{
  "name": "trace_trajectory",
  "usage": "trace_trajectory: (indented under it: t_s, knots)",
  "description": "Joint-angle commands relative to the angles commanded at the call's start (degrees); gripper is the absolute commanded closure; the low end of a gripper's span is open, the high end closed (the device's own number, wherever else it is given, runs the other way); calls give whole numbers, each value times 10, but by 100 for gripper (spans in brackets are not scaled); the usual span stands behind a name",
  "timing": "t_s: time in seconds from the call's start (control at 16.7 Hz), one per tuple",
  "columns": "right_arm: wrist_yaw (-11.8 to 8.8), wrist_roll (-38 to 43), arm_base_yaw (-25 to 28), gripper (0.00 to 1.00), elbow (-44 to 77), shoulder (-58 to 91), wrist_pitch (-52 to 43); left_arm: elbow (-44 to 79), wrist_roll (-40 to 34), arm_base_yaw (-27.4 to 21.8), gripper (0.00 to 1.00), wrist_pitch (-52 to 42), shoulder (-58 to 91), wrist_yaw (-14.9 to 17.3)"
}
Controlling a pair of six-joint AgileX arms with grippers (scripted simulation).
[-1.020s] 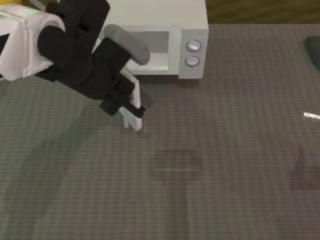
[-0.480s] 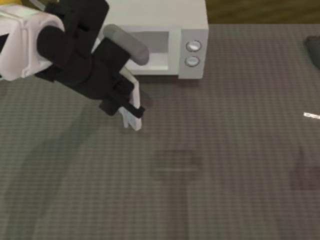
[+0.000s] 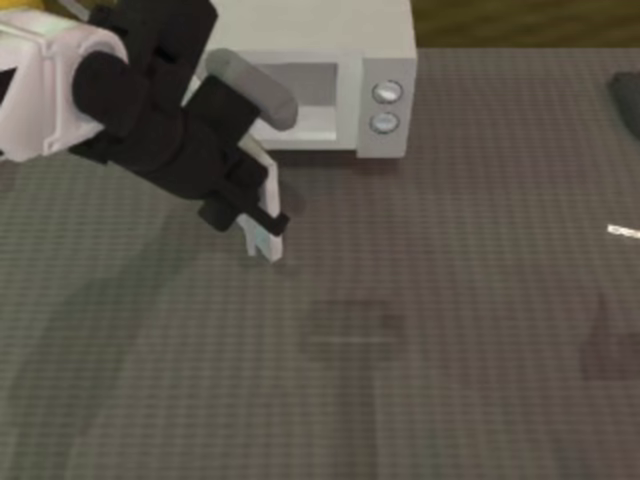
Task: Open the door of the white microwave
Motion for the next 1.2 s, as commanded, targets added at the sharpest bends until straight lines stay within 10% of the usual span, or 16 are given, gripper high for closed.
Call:
trace_trajectory:
  t_s: [1.2]
  knots:
    - [0, 0, 0, 0, 0, 0, 0, -18, 109, 45, 100, -26, -20, 56]
